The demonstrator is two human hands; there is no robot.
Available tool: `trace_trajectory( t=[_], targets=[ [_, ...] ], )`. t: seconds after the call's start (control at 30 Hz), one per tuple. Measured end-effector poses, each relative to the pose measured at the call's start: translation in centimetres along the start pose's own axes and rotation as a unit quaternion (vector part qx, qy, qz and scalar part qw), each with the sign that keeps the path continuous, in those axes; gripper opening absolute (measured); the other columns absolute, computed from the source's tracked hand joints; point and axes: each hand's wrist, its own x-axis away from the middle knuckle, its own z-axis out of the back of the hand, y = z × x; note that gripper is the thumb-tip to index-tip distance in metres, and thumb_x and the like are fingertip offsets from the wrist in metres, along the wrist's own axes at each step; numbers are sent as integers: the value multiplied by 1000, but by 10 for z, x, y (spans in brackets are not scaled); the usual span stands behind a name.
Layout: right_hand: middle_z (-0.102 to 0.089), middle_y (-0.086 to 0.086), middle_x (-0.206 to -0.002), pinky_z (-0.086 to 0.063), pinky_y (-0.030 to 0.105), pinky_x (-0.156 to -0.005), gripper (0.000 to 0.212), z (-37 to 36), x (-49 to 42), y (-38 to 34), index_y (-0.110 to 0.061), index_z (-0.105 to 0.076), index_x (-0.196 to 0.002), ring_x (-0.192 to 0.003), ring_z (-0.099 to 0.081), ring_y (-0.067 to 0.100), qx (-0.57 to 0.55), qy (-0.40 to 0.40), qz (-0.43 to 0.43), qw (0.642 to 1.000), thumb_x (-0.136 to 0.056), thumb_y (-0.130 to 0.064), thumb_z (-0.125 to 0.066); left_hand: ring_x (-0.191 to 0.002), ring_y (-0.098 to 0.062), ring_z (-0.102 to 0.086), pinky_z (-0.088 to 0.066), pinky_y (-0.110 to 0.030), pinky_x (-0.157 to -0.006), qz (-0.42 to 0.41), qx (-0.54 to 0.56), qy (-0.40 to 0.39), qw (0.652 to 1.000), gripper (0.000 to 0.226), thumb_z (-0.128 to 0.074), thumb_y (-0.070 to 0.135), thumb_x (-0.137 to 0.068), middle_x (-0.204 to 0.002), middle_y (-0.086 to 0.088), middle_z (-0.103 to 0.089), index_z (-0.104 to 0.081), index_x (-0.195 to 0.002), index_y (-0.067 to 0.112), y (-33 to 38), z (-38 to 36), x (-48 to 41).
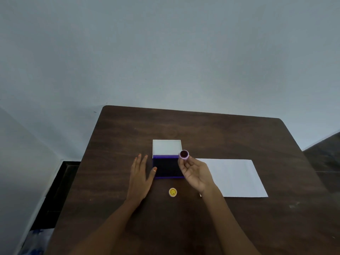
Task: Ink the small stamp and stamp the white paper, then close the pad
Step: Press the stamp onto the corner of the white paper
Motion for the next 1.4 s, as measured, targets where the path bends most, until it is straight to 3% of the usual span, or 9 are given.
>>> trace_trajectory(
  t=[0.2,0.33,0.47,0.7,0.8,0.97,1.07,1.23,1.4],
  targets=[
    [-71,19,-88,-60,29,-62,31,15,19,-26,2,-58,-100,-77,-71,26,2,3,37,999,-69,0,-62,-136,-24,-24,-10,-46,-112,-56,-89,16,994,47,-54,29,-89,-146,-9,-35,-39,-132,15,29,-7,-1],
    [-67,13,-100,-57,27,-75,11,31,24,-50,-4,-66,-91,-95,-64,22,106,50,109,987,-81,-6,-60,-129,-22,-38,-19,-41,-110,-123,-81,-8,989,45,-61,21,-84,-135,-9,-48,-45,-127,15,70,-31,5],
    [-67,9,-104,-47,32,-95,10,53,27,-73,-12,-68,-90,-99,-63,20,319,145,197,916,-82,-15,-62,-135,-16,-27,-13,-23,-107,-160,-36,-90,982,51,-55,23,-88,-146,-6,-36,-35,-135,17,104,-74,29],
    [-69,3,-98,-40,13,-66,12,65,8,-86,-19,-66,-87,-78,-57,8,527,236,296,761,-77,-21,-70,-135,-14,16,13,-31,-108,-187,-121,-156,962,68,-37,50,-91,-153,0,7,0,-142,26,119,-128,51],
    [-70,8,-102,-40,9,-67,19,64,-6,-84,-11,-66,-94,-76,-56,8,594,213,296,717,-78,-19,-69,-139,-23,1,6,-41,-110,-205,-133,-158,957,66,-40,49,-91,-152,-3,-2,-9,-142,22,120,-135,52],
    [-69,14,-102,-41,8,-68,18,58,-23,-77,-5,-65,-95,-79,-55,9,643,177,302,681,-79,-13,-67,-127,-24,-42,-34,-41,-101,-212,-197,-133,948,67,-58,52,-79,-138,-8,-47,-43,-131,12,117,-139,55],
    [-68,14,-104,-44,19,-75,18,57,-30,-73,-5,-64,-96,-82,-54,10,661,170,294,669,-80,-13,-66,-128,-23,-40,-32,-43,-102,-211,-196,-128,949,64,-55,51,-81,-138,-8,-48,-44,-131,12,114,-142,55],
    [-65,14,-109,-43,20,-80,20,64,-34,-68,-5,-62,-99,-89,-57,17,694,160,282,642,-82,-15,-64,-134,-23,-31,-18,-42,-109,-204,-195,-134,950,61,-42,52,-87,-143,-7,-41,-39,-134,13,113,-143,55],
    [-65,13,-111,-41,18,-80,21,65,-36,-66,-5,-62,-101,-88,-54,13,714,150,278,625,-82,-15,-63,-127,-23,-42,-25,-41,-106,-208,-174,-124,955,60,-52,50,-83,-136,-7,-50,-46,-130,12,114,-143,55]
  ],
)
